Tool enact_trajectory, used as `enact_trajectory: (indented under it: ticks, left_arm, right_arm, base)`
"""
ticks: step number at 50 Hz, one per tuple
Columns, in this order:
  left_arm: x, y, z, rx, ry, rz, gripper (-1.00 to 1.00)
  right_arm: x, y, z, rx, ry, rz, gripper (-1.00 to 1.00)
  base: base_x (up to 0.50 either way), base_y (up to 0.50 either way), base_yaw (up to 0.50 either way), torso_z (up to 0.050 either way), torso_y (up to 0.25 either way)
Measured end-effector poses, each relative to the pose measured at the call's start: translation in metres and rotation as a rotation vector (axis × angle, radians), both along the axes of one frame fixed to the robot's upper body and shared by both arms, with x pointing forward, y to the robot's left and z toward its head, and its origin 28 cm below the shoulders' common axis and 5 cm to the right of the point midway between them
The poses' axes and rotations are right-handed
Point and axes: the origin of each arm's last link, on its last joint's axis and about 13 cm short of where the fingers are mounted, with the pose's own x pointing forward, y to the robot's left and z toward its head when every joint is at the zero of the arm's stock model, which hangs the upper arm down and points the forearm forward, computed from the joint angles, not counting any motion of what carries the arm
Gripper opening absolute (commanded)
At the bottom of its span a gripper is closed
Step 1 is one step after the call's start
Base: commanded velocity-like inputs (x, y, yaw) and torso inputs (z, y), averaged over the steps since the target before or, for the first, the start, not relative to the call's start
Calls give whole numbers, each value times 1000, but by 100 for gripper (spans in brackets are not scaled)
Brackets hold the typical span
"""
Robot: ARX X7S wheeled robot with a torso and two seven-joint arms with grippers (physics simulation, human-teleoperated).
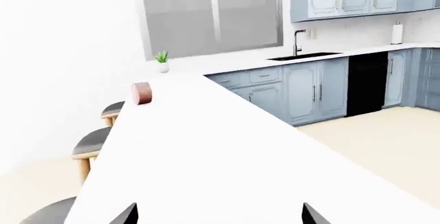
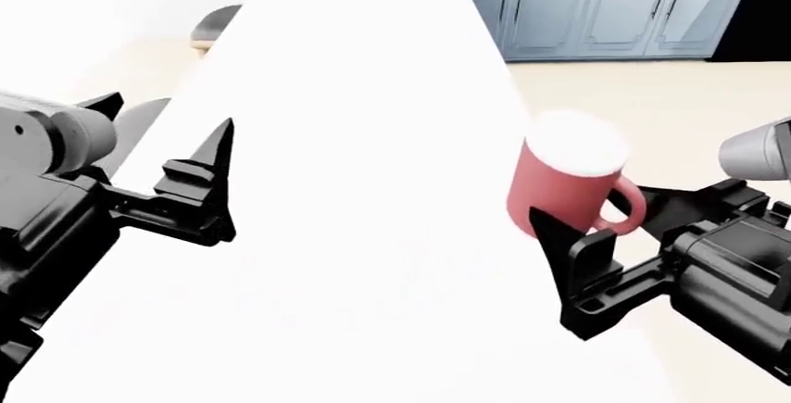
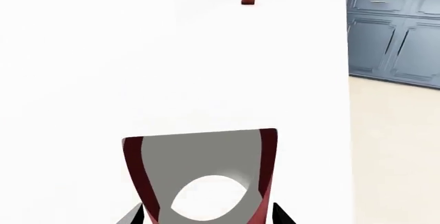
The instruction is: A wet mug is on the counter and needs to be dried. Pick it up and place it upside down in the open cabinet.
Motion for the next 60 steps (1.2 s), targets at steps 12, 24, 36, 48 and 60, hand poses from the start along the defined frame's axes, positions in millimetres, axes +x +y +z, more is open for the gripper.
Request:
enact_trajectory:
  ticks: [12,24,36,48,60]
  left_arm:
    - [-3,2,-10,-31,54,17,100]
    - [-11,1,-24,-27,73,35,100]
    - [-16,-1,-28,-32,87,39,100]
    - [-18,0,-30,-39,98,38,100]
    - [-18,0,-31,-43,108,35,100]
  right_arm:
    - [-2,2,-8,-8,-30,-41,-100]
    - [-7,5,-19,-15,-67,-69,-100]
    - [-10,5,-21,-2,-83,-81,-100]
    - [-14,5,-19,-10,-107,-109,-100]
    - [-16,5,-17,-16,-122,-134,-100]
  base:
    - [-74,-1,500,0,0]
    - [-52,-4,500,0,1]
    - [71,10,176,0,1]
    - [520,-90,76,0,0]
    - [531,-146,0,0,0]
